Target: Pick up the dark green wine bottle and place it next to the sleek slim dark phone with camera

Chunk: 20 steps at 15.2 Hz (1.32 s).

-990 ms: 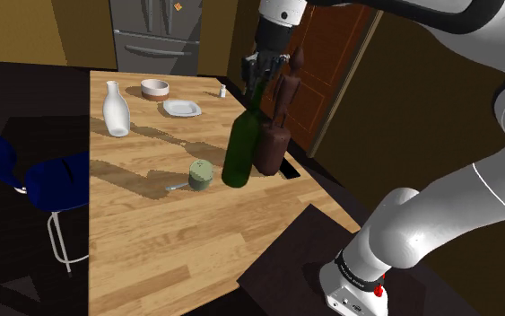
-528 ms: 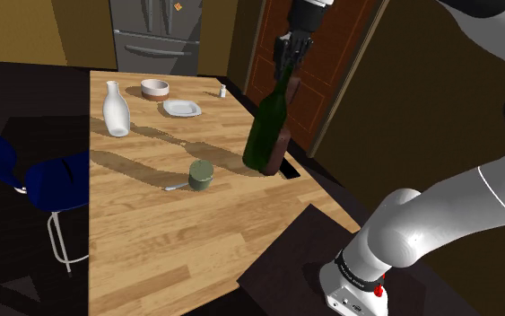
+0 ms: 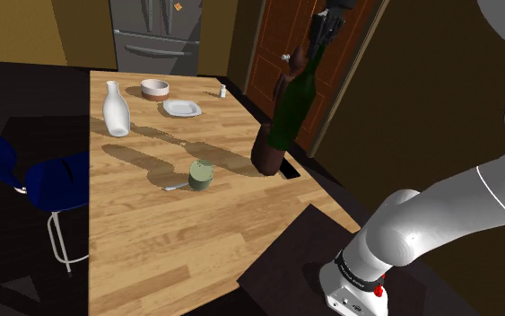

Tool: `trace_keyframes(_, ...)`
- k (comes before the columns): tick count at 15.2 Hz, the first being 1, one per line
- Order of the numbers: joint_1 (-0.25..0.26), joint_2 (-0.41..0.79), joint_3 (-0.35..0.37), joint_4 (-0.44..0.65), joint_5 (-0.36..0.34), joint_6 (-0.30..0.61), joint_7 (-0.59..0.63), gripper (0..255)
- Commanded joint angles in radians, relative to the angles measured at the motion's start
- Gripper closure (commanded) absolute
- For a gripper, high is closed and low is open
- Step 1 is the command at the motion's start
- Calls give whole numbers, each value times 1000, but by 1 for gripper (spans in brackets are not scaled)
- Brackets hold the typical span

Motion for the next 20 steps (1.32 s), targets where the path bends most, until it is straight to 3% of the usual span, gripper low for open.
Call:
trace_keyframes(1, -11, 26, -33, 72, -9, -45, -49, 255)
trace_keyframes(6, -40, 100, -118, 259, -21, -152, -170, 255)
trace_keyframes(12, -84, 251, -233, 561, -2, -301, -330, 255)
trace_keyframes(20, -80, 110, -206, 266, -31, -143, -300, 255)
